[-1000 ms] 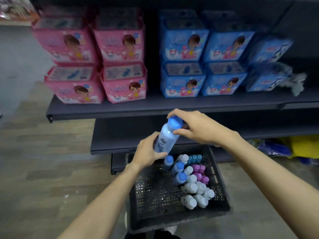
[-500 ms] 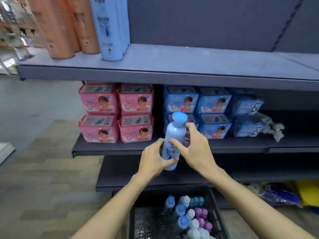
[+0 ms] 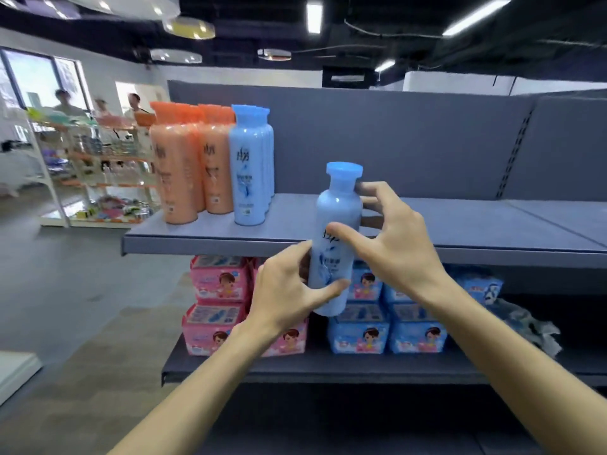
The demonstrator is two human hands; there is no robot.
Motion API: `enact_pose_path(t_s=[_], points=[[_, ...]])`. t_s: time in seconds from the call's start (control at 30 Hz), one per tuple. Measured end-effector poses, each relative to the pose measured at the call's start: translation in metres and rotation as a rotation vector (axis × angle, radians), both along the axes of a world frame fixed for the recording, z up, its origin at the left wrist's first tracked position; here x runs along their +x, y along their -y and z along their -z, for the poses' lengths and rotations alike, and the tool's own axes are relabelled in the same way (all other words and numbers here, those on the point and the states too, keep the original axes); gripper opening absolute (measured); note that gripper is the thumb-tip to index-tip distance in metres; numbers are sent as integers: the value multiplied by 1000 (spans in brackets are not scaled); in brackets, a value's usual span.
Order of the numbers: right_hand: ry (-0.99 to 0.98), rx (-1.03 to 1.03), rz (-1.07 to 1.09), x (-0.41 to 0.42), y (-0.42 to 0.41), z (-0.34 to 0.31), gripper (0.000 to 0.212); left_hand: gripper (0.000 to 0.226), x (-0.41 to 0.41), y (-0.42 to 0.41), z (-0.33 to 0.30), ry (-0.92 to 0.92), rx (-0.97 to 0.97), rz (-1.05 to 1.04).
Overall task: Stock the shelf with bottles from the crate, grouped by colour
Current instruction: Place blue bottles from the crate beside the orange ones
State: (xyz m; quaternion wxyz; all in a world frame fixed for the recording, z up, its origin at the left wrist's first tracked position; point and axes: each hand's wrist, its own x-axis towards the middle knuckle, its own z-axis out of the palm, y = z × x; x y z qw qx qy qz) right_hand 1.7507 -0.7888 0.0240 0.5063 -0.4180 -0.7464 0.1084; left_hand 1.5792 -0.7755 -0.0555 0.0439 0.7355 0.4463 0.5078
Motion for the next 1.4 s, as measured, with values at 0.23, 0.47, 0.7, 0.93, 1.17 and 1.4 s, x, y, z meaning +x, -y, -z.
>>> enact_pose_path(t_s=[0.23,0.47,0.7,0.93,1.17,1.4], points=[[4,49,-41,-16,-24,-60,51,52,-13,-17,-60,-56,42,-153],[19,-13,-56,-29,-69,-65,51,56,-16,-50,-76,-137,-147,-257],[86,-44,-40,-45,-110,-66,46,52,-12,-76,-83,-131,-284,-336],[204,-127,-30,-55,-156,-70,52,50,-9,-116,-86,-102,-354,-371],[247,-163,13,-66,-208,-72,50,50,-2,-169,-83,-75,-386,-436],[247,-170,13,-76,-258,-69,50,47,-3,-221,-81,-67,-403,-480]])
